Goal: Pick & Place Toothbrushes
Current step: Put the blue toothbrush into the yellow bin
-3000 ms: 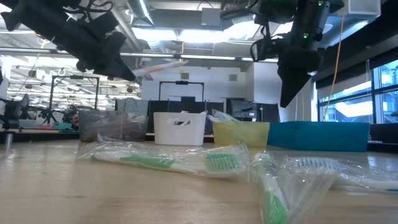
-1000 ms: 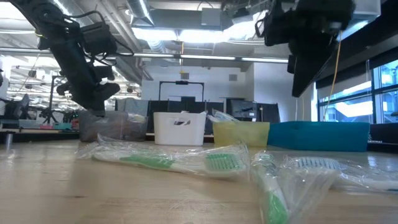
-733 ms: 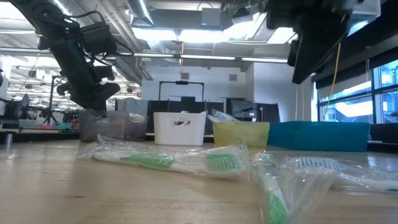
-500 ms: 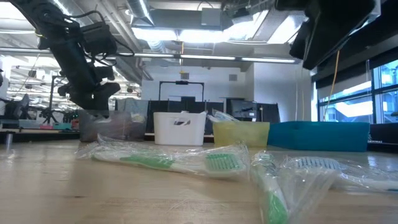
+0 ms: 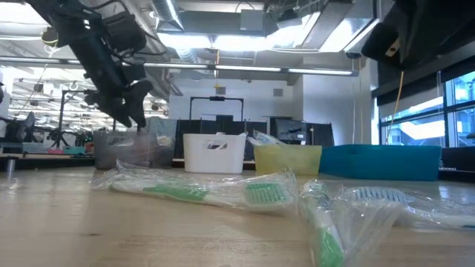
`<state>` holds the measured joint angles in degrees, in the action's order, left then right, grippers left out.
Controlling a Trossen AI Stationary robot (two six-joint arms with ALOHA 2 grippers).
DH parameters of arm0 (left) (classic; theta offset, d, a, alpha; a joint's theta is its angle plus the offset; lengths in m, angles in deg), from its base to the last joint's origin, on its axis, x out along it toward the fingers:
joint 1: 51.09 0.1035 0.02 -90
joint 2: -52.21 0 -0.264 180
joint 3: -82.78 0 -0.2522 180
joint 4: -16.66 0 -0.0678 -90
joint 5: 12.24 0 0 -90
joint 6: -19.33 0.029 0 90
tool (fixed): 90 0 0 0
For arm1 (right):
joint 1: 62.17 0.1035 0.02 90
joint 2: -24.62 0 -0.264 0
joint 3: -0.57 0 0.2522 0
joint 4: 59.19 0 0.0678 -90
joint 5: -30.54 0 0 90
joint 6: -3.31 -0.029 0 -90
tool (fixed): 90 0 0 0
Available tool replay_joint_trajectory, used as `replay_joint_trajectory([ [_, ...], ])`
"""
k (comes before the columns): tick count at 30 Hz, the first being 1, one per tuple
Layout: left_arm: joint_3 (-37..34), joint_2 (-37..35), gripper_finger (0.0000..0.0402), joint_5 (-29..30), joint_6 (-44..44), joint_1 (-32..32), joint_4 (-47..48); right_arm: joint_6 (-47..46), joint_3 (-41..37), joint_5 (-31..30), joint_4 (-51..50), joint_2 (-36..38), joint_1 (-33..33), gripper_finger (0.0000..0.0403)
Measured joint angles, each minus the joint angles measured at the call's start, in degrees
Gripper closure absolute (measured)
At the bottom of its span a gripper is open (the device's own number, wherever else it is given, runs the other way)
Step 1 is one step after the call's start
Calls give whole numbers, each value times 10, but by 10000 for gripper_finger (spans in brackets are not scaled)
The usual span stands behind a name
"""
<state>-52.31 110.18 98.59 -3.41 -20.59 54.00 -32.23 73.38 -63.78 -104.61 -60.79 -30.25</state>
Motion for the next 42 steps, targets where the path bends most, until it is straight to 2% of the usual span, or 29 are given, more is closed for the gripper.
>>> replay_joint_trajectory([
  [6,20,0,158,0,15,-20,21,0,0,-13,0,0,18,382],
  [12,21,0,162,-28,2,-75,21,2,0,-33,-9,0,43,382],
  [20,21,0,170,-43,-69,-192,20,31,0,-88,-26,0,85,382],
  [24,21,0,171,-42,-139,-249,19,48,0,-96,-23,0,100,382],
  [29,21,0,172,-14,-191,-319,3,70,0,-98,-13,-24,113,382],
  [34,21,0,172,24,-218,-382,-19,55,0,-68,2,-62,117,368],
  [42,21,0,172,76,-222,-429,-29,15,0,-37,18,-84,117,308],
])
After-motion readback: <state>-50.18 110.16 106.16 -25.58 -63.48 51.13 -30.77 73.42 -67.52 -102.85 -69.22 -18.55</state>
